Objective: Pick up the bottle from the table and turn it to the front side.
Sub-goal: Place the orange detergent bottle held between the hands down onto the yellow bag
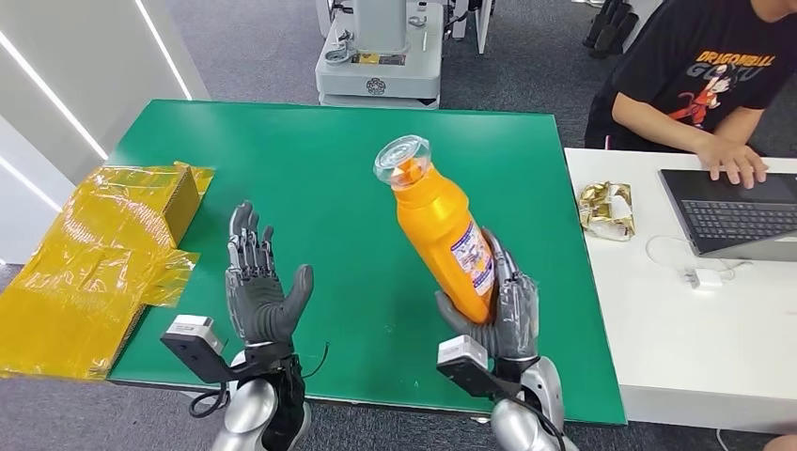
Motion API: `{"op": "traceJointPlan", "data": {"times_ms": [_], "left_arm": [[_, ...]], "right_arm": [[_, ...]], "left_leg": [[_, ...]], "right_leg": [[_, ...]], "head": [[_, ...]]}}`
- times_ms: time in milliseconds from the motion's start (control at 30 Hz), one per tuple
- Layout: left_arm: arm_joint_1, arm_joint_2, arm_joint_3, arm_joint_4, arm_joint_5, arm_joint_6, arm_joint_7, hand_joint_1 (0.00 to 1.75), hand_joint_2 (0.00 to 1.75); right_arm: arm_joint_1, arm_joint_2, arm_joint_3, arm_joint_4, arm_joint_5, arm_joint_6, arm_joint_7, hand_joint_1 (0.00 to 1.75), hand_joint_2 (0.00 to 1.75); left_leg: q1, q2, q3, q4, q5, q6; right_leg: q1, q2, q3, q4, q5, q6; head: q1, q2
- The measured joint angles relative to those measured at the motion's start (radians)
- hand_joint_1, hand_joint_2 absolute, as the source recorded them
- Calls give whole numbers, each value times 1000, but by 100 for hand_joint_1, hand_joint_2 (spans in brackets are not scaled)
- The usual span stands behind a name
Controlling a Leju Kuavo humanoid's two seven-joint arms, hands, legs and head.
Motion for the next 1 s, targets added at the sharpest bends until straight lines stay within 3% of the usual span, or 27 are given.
{"op": "traceJointPlan", "data": {"times_ms": [200, 367, 600, 1000], "left_arm": [[-23, 1, -23, 29, 15, -47, 24, 0, 175], [-50, 1, -34, 63, 17, -71, 29, 0, 175], [-71, 1, -43, 100, 21, -78, 29, 0, 175], [-103, -1, -44, 132, 24, -86, 29, 0, 175]], "right_arm": [[2, 0, 0, -4, 8, 53, -15, 175, 175], [2, 0, 5, -2, 12, 167, 7, 175, 175], [-1, 0, 15, 6, 16, 211, 12, 175, 175], [-50, 8, 33, 55, 37, 402, 71, 175, 175]], "left_leg": [[0, 0, 0, 0, 0, 0], [0, 0, 0, 0, 0, 0], [0, 0, 0, 0, 0, 0], [0, 0, 0, 0, 0, 0]], "right_leg": [[0, 0, 0, 0, 1, 0], [0, 0, 0, 0, 1, 0], [0, 0, 0, 0, 1, -1], [0, 0, 0, 0, 1, 0]], "head": [[0, 0], [0, 0], [0, 0], [0, 0]]}}
